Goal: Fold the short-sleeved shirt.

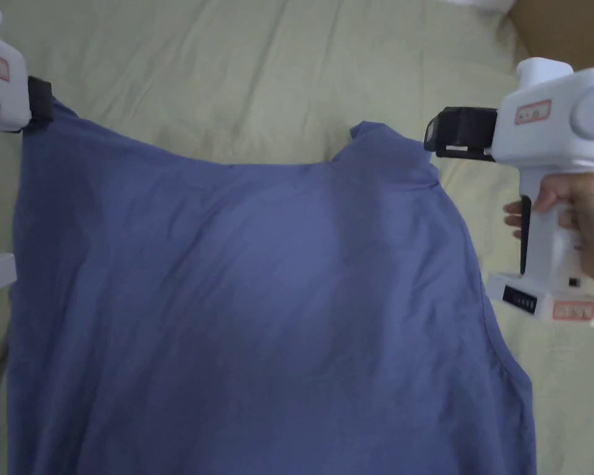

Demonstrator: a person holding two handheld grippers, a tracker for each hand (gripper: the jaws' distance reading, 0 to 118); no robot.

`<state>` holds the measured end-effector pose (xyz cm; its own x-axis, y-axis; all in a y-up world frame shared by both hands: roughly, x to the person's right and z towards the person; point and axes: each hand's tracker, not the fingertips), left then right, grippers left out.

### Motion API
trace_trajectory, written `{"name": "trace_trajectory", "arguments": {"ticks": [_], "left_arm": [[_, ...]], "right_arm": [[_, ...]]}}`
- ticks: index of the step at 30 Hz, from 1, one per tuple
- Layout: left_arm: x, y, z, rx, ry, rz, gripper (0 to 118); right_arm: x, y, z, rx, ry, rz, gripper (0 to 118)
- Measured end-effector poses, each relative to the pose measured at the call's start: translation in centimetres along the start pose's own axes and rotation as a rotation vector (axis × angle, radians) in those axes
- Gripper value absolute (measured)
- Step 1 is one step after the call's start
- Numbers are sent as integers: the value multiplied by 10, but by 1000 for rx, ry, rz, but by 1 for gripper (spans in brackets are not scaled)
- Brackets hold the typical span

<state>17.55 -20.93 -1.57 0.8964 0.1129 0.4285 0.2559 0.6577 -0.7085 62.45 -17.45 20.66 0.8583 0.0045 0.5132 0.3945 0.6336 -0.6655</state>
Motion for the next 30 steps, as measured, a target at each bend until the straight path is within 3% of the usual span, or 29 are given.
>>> {"name": "trace_trajectory", "arguments": {"ticks": [4, 8, 10, 14, 16, 17, 18, 19, 20, 22, 27, 30], "left_arm": [[-3, 0, -2, -7, -3, -21, 1], [-2, -7, -11, -15, 0, -30, 1], [0, -9, -17, -33, -14, -31, 1], [3, -17, -29, -33, -17, -16, 1], [3, -21, -36, -49, -10, -22, 1], [3, -23, -38, -57, -8, -22, 1], [2, -25, -40, -63, -5, -22, 1], [2, -27, -41, -67, -1, -23, 1], [1, -28, -41, -70, 5, -23, 1], [-1, -29, -38, -77, 20, -22, 1], [-8, -26, -6, -52, 45, 0, 1], [-14, -22, 28, -30, 34, 19, 1]], "right_arm": [[13, 13, -63, -126, -83, -30, 116], [26, 6, -122, -290, -160, 15, 109], [29, -2, -140, -280, -168, 13, 108], [33, -10, -157, -281, -159, -111, 104], [33, -12, -161, -265, -135, -161, 89], [32, -14, -161, -259, -120, -168, 65], [29, -14, -161, -260, -99, -173, 32], [23, -16, -158, -256, -106, -172, 16], [20, -18, -155, -250, -109, -163, 8], [14, -14, -148, -263, -124, -72, 5], [21, 0, -85, -171, -52, -108, 4], [27, 5, -26, -108, 12, -71, 4]]}}
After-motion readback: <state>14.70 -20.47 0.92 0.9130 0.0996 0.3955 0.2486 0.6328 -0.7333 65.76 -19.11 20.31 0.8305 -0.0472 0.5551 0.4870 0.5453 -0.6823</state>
